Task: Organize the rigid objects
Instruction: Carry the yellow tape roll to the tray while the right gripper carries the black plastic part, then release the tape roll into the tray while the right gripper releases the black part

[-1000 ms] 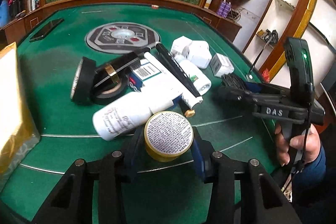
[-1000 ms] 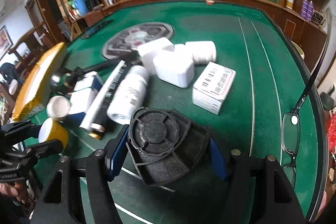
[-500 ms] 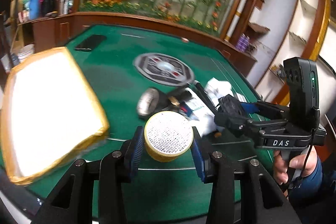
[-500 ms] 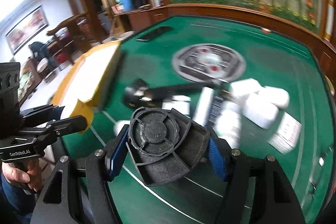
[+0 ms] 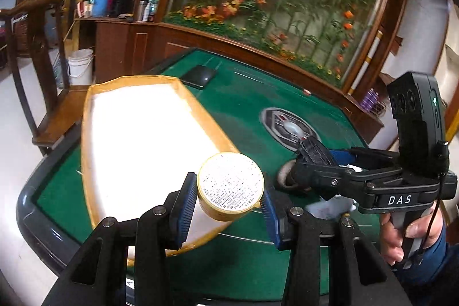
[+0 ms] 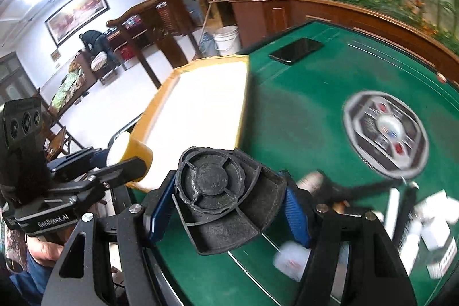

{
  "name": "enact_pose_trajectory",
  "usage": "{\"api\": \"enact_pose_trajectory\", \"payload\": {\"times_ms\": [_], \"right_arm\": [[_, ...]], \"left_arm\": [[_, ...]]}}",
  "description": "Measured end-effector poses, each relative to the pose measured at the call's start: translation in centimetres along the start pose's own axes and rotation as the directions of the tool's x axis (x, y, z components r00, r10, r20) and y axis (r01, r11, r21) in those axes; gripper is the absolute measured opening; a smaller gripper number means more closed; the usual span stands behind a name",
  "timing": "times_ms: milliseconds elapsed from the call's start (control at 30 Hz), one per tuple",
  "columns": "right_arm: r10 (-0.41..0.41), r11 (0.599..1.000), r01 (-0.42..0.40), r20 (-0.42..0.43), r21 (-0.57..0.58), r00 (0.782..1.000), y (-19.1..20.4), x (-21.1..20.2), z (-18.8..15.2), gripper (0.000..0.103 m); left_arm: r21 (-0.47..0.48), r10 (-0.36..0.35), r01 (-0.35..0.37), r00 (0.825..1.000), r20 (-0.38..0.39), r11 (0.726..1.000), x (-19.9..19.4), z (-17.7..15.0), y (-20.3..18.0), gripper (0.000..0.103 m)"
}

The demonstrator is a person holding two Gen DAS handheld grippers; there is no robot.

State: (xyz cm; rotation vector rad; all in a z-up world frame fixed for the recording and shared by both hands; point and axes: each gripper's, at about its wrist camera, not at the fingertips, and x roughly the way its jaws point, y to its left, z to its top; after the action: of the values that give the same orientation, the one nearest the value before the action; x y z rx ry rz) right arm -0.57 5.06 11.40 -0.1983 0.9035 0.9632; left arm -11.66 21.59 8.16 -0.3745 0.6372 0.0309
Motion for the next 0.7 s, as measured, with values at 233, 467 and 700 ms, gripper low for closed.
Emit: {"api": "enact_pose_trajectory", "payload": {"times_ms": [233, 467, 700], "right_arm": [[0.016, 1.0, -0.017, -0.045, -0.02, 0.999, 2.0, 3.0, 3.5, 0.068], [0.017, 1.0, -0.017, -0.073, -0.001, 0.997, 2.6, 6.1, 7.7, 0.068], [0.023, 0.999, -0.019, -0.132, 0.034, 0.991, 2.9, 11.6, 12.1, 0.068]], "left_arm": [[-0.037, 0.038, -0.038, 0.999, -0.003, 0.999, 1.4, 1.3, 3.8, 0.045], [-0.052, 0.071, -0.073, 0.997, -0.043, 0.996, 3.6, 3.0, 6.8, 0.045], [-0.039, 0.124, -0.129, 0.985, -0.12, 0.991, 7.1, 5.5, 7.8, 0.045]]}}
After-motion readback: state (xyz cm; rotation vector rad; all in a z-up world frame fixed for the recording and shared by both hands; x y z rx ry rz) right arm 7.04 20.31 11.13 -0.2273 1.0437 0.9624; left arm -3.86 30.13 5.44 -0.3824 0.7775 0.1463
